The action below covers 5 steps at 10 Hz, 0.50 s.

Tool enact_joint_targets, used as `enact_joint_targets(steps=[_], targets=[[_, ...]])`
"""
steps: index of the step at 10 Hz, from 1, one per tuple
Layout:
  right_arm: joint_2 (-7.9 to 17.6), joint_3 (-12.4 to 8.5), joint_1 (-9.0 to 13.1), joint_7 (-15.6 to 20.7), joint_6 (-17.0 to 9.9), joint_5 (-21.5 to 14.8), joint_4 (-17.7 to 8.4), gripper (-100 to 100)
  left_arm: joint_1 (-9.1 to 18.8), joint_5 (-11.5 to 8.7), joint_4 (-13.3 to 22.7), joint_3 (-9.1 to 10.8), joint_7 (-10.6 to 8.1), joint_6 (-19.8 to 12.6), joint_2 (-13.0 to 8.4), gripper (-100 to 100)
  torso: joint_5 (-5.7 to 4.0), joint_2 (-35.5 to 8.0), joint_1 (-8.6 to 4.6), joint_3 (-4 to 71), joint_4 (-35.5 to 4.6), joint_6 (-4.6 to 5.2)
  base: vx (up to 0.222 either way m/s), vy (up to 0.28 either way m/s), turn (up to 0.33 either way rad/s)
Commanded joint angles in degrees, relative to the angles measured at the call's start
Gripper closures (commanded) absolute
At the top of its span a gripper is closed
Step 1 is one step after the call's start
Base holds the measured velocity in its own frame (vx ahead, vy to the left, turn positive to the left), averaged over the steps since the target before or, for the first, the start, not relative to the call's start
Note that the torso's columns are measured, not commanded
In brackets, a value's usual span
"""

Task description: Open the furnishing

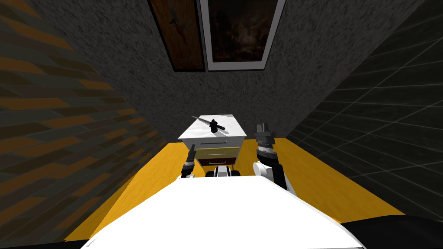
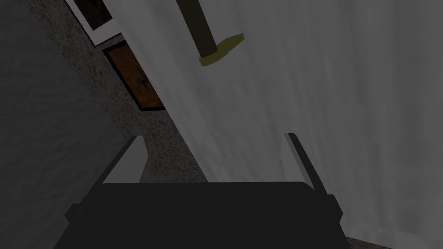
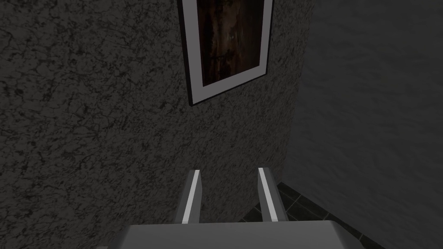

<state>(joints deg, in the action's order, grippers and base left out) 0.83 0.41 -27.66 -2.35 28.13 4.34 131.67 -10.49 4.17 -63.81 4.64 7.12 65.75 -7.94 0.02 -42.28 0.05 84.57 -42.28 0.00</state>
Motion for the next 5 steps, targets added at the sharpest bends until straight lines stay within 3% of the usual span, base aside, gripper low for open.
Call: enact_joint_targets(steps=[1,5], targets=[[0.0,0.0,0.0,0.0,0.0,0.0,0.0,0,1.37,0.23,4.57,0.09,0.38,3.41,0.84,-100,-0.01,-0.01,-0.07,0.0,0.0,0.0,0.03,-0.041,0.036],[0.0,0.0,0.0,0.0,0.0,0.0,0.0,0,2.89,0.42,10.25,0.25,0.7,6.79,2.0,-100,-0.01,-0.05,-0.02,-0.03,-0.01,0.0,0.025,-0.032,0.023]])
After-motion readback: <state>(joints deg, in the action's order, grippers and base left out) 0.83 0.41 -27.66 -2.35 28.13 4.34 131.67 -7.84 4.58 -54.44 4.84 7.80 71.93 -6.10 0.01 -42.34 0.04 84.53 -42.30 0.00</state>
